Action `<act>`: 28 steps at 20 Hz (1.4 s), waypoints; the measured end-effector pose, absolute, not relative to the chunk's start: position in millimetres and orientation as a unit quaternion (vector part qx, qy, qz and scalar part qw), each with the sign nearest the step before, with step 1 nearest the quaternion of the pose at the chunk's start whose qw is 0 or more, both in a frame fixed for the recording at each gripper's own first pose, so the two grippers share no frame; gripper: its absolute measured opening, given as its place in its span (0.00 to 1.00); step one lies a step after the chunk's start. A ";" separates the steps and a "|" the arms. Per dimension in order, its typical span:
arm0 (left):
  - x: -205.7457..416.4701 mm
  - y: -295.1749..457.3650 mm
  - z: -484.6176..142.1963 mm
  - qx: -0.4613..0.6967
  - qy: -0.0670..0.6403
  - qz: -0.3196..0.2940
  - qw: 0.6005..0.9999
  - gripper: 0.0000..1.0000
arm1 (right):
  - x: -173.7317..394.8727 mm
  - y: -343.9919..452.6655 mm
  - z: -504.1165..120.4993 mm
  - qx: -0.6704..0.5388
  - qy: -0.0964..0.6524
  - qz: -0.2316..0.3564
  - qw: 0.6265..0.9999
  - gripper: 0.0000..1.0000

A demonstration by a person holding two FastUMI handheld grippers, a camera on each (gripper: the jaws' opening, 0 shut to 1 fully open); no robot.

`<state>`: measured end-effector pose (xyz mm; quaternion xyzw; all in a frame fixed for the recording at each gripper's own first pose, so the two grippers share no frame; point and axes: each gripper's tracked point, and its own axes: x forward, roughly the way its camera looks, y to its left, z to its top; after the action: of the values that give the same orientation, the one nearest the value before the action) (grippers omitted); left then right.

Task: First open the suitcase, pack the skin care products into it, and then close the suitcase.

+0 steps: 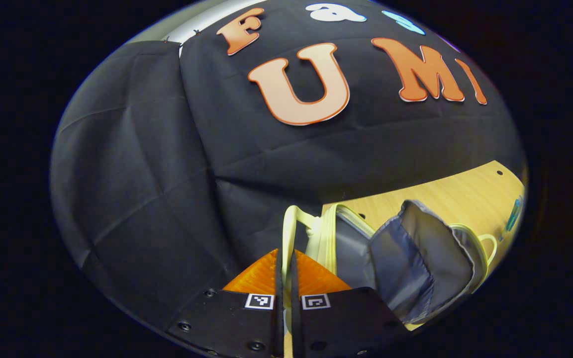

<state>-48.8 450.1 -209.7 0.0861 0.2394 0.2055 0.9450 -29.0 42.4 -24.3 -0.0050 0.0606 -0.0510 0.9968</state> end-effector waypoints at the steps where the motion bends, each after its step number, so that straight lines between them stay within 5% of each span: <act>1: -50.0 461.6 -221.0 0.085 0.247 0.211 0.942 0.06 | -29.6 41.2 -25.7 -0.004 0.064 -0.055 0.996 0.94; 12: -64.9 512.2 -327.3 0.035 0.334 0.247 0.909 0.12 | -39.9 26.0 -29.2 -0.007 0.072 -0.091 0.993 0.95; 18: -58.8 485.7 -281.4 0.051 0.282 0.242 0.927 0.21 | -42.1 26.1 -34.1 -0.008 0.074 -0.093 0.993 0.95; 20: -48.3 457.8 -251.9 0.061 0.250 0.219 0.941 0.36 | -44.1 25.6 -37.0 -0.012 0.074 -0.093 0.993 0.95; 25: -33.5 375.4 -208.1 0.063 0.181 0.165 0.968 0.96 | -47.4 16.1 -41.4 -0.012 0.071 -0.097 0.993 0.95; 28: -25.7 338.0 -187.3 0.054 0.155 0.136 0.977 1.00 | -50.4 10.2 -50.3 -0.012 0.077 -0.098 0.992 0.95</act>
<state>-25.7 338.0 -187.3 0.0541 0.1546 0.1355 0.9771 -50.4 10.2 -50.3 -0.0117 0.0771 -0.0978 0.9921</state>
